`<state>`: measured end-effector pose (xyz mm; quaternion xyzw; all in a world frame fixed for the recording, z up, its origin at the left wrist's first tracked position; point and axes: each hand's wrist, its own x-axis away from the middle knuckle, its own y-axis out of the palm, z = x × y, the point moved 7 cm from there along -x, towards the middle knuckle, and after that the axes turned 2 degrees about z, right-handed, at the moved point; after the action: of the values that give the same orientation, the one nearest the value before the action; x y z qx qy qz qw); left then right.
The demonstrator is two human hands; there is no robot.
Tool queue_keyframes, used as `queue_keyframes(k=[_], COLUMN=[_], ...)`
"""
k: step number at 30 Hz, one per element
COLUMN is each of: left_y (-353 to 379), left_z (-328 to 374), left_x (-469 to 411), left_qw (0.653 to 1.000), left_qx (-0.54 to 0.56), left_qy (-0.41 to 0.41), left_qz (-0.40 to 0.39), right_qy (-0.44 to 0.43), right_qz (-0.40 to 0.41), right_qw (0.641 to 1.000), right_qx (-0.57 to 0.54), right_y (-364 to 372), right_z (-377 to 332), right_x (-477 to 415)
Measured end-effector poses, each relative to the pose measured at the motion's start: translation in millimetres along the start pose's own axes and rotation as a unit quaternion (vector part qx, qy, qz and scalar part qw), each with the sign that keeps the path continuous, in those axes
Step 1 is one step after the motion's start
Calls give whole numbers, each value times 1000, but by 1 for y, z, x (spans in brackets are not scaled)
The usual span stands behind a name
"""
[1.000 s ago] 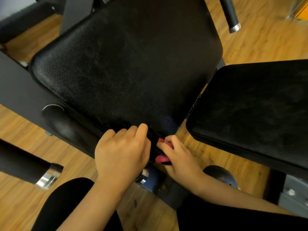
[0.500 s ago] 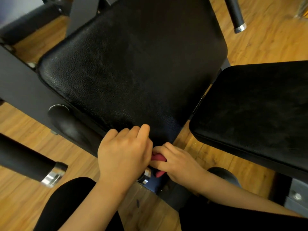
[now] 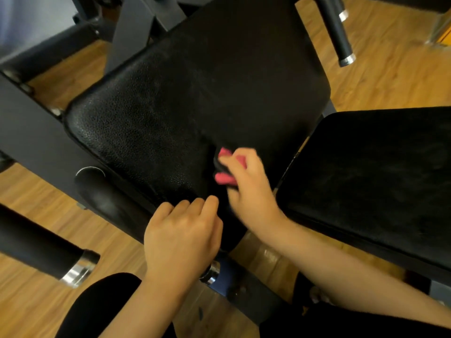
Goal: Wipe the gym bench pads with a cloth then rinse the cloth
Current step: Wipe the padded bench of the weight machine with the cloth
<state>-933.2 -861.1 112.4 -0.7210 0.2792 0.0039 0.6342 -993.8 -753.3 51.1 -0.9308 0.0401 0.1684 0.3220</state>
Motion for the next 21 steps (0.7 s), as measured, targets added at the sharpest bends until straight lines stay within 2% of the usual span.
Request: queue_keyframes(k=[2,4,7,9,16,21], left_y=[1,2,5,7,5,5], left_z=[0,-1,-1,-1,-1,-2], left_x=[0,-1,-1,0,-2,0], left_qw=[1000,1000,999,999,998,997], left_qx=[5,6,7,9,34,47], left_qy=[0,-4,-13,-14,-11,-12], left_qz=[-7,-17,-34,-45,-49,-55], right_qy=[-54,-83,-14,37,-50,28], right_qz=[-51,-38,55,81,15,54], right_qw=[997,995,998,996,999,995], right_qx=[24,37,31,14,11,81], right_y=[5,-1,-15,-19,-7,-35], right_z=[-17,-17,7,18,-28,-13], right_x=[13,-1,-44,-58,-61,-129])
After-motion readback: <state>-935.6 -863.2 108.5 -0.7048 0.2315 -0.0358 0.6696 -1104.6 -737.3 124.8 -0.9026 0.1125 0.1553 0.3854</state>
